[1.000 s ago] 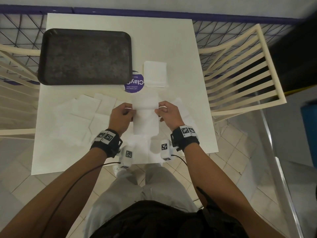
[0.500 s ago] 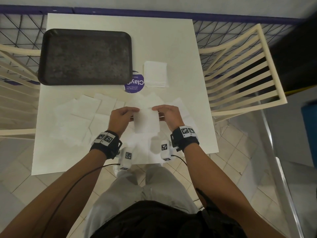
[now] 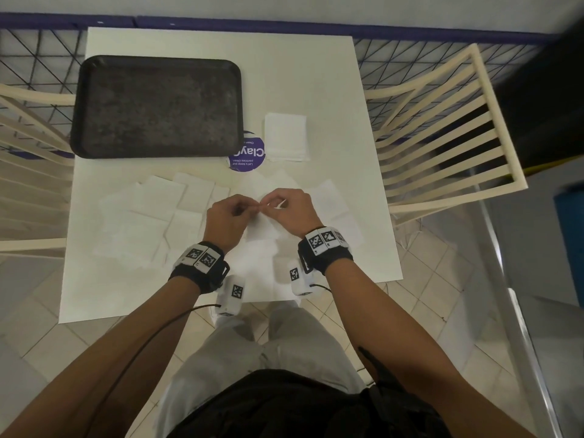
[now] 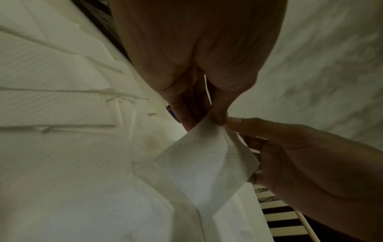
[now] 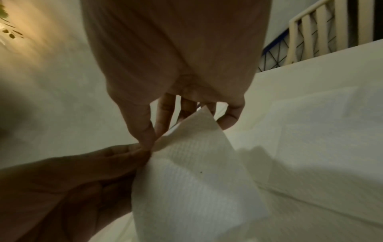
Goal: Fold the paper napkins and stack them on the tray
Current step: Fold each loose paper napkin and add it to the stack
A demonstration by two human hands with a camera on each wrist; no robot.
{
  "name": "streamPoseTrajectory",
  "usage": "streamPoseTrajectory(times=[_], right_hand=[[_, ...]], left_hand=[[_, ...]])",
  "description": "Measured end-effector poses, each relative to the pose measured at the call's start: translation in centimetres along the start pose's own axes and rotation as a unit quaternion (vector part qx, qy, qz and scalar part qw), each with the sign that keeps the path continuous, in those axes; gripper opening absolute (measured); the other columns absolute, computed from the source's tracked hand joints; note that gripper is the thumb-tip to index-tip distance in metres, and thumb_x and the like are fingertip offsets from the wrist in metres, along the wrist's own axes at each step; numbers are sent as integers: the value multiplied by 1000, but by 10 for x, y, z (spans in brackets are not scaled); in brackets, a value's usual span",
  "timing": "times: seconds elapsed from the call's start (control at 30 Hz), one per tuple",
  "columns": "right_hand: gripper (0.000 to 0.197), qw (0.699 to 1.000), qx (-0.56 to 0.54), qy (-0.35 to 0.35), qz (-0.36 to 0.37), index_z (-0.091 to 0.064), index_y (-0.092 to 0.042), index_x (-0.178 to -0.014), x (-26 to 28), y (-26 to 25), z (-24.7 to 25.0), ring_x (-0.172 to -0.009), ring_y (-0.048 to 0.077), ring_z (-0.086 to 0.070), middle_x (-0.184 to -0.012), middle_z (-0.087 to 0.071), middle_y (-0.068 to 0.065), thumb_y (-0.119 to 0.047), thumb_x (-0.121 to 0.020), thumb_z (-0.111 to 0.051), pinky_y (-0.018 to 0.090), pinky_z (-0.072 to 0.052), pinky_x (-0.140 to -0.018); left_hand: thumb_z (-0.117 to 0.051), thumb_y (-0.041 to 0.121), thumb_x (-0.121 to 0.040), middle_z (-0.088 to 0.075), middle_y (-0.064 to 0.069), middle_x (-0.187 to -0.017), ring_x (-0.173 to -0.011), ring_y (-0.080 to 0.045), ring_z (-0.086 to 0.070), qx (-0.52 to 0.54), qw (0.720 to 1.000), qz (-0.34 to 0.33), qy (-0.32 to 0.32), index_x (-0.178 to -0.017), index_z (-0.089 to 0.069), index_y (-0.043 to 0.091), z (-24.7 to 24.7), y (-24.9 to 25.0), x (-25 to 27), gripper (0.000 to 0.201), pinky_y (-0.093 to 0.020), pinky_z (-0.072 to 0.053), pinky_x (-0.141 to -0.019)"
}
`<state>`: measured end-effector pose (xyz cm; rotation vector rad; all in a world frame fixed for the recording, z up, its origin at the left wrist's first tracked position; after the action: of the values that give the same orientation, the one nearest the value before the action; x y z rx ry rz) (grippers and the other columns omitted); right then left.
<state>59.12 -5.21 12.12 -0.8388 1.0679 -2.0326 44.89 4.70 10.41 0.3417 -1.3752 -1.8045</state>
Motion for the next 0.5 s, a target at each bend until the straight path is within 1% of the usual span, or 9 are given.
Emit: streamPoseTrajectory(times=[0.1,0.13,0.17,0.2,0.27,0.3,0.37,0.43,0.5], right_hand=[[4,1000,16,-19,-5,-78,-15,-86,-1,-2,-3,-71,-9,-59,-78,-71,-11,-19,-84,-77,6,-42,-64],[4,999,20,-25,-9,-78,-16,-86,0,-1,-2,-71,-10,-59,-80,-72,-10,-20,-85,-77,5,-42,-65],[4,999,21,-27,-16,-77,-18,-85,0,1,0,-72,-9,-59,-82,-73,-9,-21,-85,-76,5,-42,-65],[3,999,19,-25,-25,-77,-20,-85,1,3,2,-73,-8,-59,-85,-74,-8,-23,-86,-76,5,-43,-67],[4,999,13,-22,-44,-76,-21,-85,1,9,9,-73,-3,-60,-87,-75,-6,-24,-86,-75,10,-46,-70],[4,998,5,-22,-51,-76,-21,-85,1,12,12,-72,1,-60,-86,-74,-6,-24,-86,-75,14,-48,-71],[2,998,-26,-19,-62,-76,-20,-84,1,16,17,-67,7,-62,-78,-72,-7,-21,-86,-76,19,-51,-70],[5,997,-56,-7,-60,-76,-19,-83,0,16,21,-61,9,-62,-71,-69,-6,-15,-86,-76,18,-50,-67],[5,994,-89,19,-64,-77,-17,-83,0,16,23,-59,12,-62,-74,-73,0,-13,-85,-77,22,-51,-68]], left_hand=[[-70,18,-96,-74,6,-91,-82,-4,-66,-44,999,-23,9,-94,-73,18,3,4,3,3,-8,-45,-72],[-68,17,-97,-72,6,-92,-83,-2,-64,-53,998,-28,11,-95,-71,17,3,6,5,3,-3,-42,-70],[-66,15,-98,-71,6,-93,-84,-1,-63,-56,998,-30,14,-97,-69,15,3,6,6,3,-2,-41,-69],[-64,12,-99,-69,6,-94,-85,-1,-62,-52,998,-30,18,-99,-66,14,3,7,6,3,-1,-41,-69],[-61,9,-100,-66,8,-93,-84,-2,-60,-42,998,-26,29,-101,-63,12,5,7,7,4,-1,-41,-69],[-60,8,-100,-65,9,-93,-83,-2,-60,-40,998,-24,35,-101,-62,12,6,6,6,4,-1,-41,-68],[-58,9,-101,-65,8,-93,-82,-2,-59,-38,998,-23,43,-101,-60,13,9,5,5,5,-2,-40,-67],[-57,10,-101,-65,7,-94,-82,-1,-58,-36,998,-28,46,-102,-60,13,9,5,6,4,-3,-39,-67],[-55,10,-102,-65,4,-96,-82,0,-58,-38,997,-39,48,-103,-59,11,7,6,6,4,-4,-39,-67]])
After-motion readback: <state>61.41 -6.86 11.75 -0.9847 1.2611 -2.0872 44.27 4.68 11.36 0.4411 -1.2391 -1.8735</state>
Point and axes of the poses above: each hand's wrist, its own x-axis away from the middle knuckle, its own z-axis out of the back of the hand, y = z × x, the point moved 8 cm from there along -x, towards the middle knuckle
